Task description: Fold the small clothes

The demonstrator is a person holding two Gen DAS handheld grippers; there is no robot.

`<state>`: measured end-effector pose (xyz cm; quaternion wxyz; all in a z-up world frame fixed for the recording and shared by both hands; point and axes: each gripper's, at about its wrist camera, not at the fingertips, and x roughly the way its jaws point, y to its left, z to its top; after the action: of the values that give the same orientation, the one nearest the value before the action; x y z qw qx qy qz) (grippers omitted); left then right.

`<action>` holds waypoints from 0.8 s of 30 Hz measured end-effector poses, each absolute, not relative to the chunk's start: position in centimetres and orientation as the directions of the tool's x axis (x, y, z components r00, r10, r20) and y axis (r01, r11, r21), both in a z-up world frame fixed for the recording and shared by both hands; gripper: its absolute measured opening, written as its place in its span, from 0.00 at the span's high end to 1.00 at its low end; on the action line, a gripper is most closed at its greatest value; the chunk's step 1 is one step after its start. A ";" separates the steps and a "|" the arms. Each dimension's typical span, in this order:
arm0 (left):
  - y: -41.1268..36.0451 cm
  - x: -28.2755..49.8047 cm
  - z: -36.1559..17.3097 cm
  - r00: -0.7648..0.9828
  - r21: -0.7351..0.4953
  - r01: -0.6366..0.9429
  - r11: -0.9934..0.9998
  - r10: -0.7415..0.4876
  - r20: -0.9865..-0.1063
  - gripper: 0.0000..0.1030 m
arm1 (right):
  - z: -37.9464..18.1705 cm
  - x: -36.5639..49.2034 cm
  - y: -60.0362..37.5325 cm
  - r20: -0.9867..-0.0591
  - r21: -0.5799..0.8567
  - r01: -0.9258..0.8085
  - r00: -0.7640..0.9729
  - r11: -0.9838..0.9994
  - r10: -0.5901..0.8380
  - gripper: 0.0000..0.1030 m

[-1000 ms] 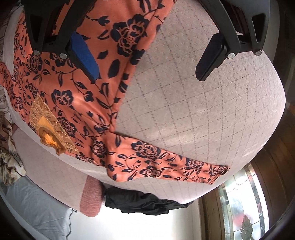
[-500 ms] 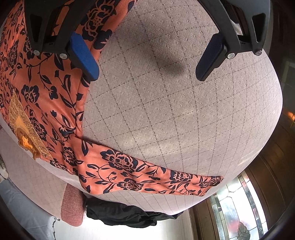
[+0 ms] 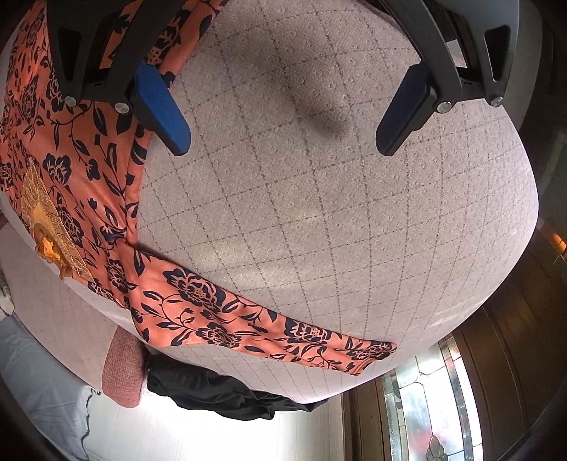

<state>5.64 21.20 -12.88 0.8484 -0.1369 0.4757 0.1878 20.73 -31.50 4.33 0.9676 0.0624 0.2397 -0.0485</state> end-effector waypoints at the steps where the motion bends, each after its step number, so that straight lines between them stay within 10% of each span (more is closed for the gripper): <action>1: 21.6 5.4 -12.8 0.479 -0.055 -0.454 0.889 0.192 -0.856 0.00 | 4.3 20.6 -28.3 -0.464 0.140 0.060 0.886 0.988 0.012 0.96; 6: 23.8 4.6 -12.7 0.480 -0.076 -0.484 0.872 0.191 -0.856 0.00 | -1.9 21.6 -15.7 -0.516 0.318 -0.156 0.799 0.935 0.309 0.86; 9: 24.3 4.5 -12.2 0.492 -0.085 -0.482 0.872 0.189 -0.850 0.00 | -10.0 24.1 -11.3 -0.698 0.338 -0.177 0.611 0.924 0.372 0.08; 19: 27.1 8.5 -10.4 0.584 -0.259 -0.448 0.855 0.061 -0.809 0.00 | -6.6 23.8 -18.8 -0.627 0.453 -0.120 0.661 0.883 0.411 0.06; 24: 32.0 13.3 -9.3 0.678 -0.458 -0.431 0.778 -0.056 -0.733 0.00 | -15.0 26.5 -20.9 -0.738 0.518 -0.035 0.488 0.855 0.467 0.05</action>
<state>13.26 32.01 -9.26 0.8601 -0.3151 0.3861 0.1089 26.48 -20.90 -14.97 0.8330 0.2233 0.4832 0.1507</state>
